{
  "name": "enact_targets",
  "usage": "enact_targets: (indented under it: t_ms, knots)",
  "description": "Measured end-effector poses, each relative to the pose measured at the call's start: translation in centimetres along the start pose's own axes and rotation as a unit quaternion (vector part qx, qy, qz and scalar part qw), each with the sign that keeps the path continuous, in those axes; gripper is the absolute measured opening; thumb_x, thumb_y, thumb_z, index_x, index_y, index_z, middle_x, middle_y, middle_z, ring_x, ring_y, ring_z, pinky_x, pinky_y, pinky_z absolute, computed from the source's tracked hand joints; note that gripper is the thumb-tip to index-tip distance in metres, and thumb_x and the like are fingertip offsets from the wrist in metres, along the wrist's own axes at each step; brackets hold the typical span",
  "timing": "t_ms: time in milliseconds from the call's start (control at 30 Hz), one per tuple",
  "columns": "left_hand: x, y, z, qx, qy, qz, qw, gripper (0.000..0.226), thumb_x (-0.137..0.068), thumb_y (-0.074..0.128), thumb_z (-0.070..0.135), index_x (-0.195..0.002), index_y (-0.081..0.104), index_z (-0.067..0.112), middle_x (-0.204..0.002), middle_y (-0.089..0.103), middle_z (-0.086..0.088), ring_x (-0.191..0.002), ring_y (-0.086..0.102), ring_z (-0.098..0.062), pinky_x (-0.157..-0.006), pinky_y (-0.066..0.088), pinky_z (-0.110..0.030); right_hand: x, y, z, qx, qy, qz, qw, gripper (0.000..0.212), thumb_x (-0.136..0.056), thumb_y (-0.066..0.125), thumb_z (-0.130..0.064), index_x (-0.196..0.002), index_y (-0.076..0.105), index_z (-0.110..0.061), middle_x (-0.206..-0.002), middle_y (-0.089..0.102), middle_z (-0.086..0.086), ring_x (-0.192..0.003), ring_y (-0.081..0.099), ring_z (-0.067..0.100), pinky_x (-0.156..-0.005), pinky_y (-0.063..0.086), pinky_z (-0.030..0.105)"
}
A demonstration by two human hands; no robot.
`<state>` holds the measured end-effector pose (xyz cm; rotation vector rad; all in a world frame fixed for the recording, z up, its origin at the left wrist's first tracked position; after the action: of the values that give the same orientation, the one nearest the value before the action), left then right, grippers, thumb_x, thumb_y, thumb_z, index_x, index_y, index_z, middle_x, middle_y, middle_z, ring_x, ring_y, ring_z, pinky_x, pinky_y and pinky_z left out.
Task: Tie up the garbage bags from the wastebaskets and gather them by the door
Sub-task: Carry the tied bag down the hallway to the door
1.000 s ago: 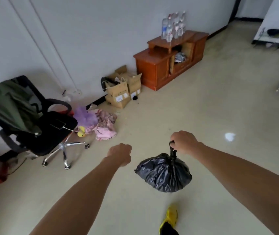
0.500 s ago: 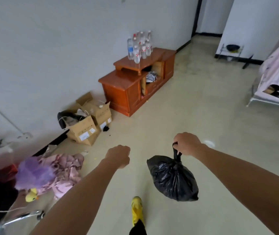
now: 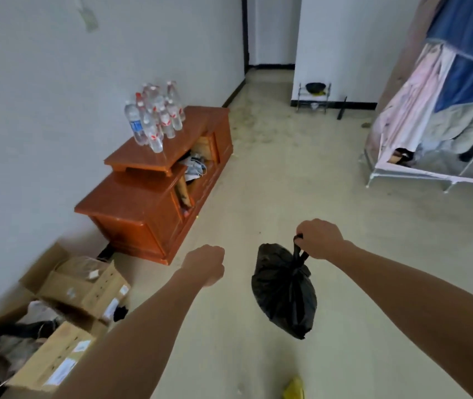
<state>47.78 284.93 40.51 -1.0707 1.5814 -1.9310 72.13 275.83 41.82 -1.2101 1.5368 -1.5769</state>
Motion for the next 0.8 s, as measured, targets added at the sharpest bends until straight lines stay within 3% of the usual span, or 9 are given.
enact_targets:
  t_ms: [300, 567, 800]
  knots:
    - [-29.3, -5.7, -1.7, -0.006, -0.008, -0.037, 0.999, 0.024, -0.092, 0.045, 0.021, -0.113, 0.057, 0.017, -0.114, 0.061, -0.007, -0.102, 0.061, -0.028, -0.089, 0.052, -0.038, -28.3, -2.4, 5.5, -0.005, -0.010, -0.015, 1.000, 0.023, -0.087, 0.050, -0.024, -0.089, 0.069, -0.012, -0.086, 0.068, 0.006, -0.079, 0.066, 0.026, -0.063, 0.047, 0.030]
    - [-52.5, -15.1, -2.0, 0.007, 0.001, -0.022, 1.000, 0.024, -0.090, 0.045, 0.021, -0.110, 0.058, 0.016, -0.114, 0.062, -0.006, -0.103, 0.060, -0.027, -0.084, 0.049, -0.036, -51.5, -10.2, 11.7, 0.003, -0.003, -0.022, 1.000, 0.022, -0.087, 0.050, -0.024, -0.085, 0.067, -0.011, -0.081, 0.064, 0.006, -0.078, 0.064, 0.027, -0.065, 0.049, 0.030]
    - [-75.8, -19.6, -4.4, -0.016, 0.029, -0.021, 0.999, 0.021, -0.089, 0.047, 0.019, -0.106, 0.058, 0.012, -0.113, 0.061, -0.010, -0.104, 0.059, -0.028, -0.077, 0.045, -0.036, -73.3, -12.8, 16.4, 0.017, 0.014, -0.016, 1.000, 0.021, -0.090, 0.050, -0.025, -0.077, 0.062, -0.013, -0.067, 0.053, -0.001, -0.070, 0.060, 0.024, -0.055, 0.039, 0.027]
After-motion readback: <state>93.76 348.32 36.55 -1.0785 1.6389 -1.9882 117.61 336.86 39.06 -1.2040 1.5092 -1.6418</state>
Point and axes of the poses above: each hand's wrist, its own x-axis away from the middle knuckle, its own y-axis out of the palm, z = x × y, the point moved 7 cm from there along -x, towards the middle knuckle
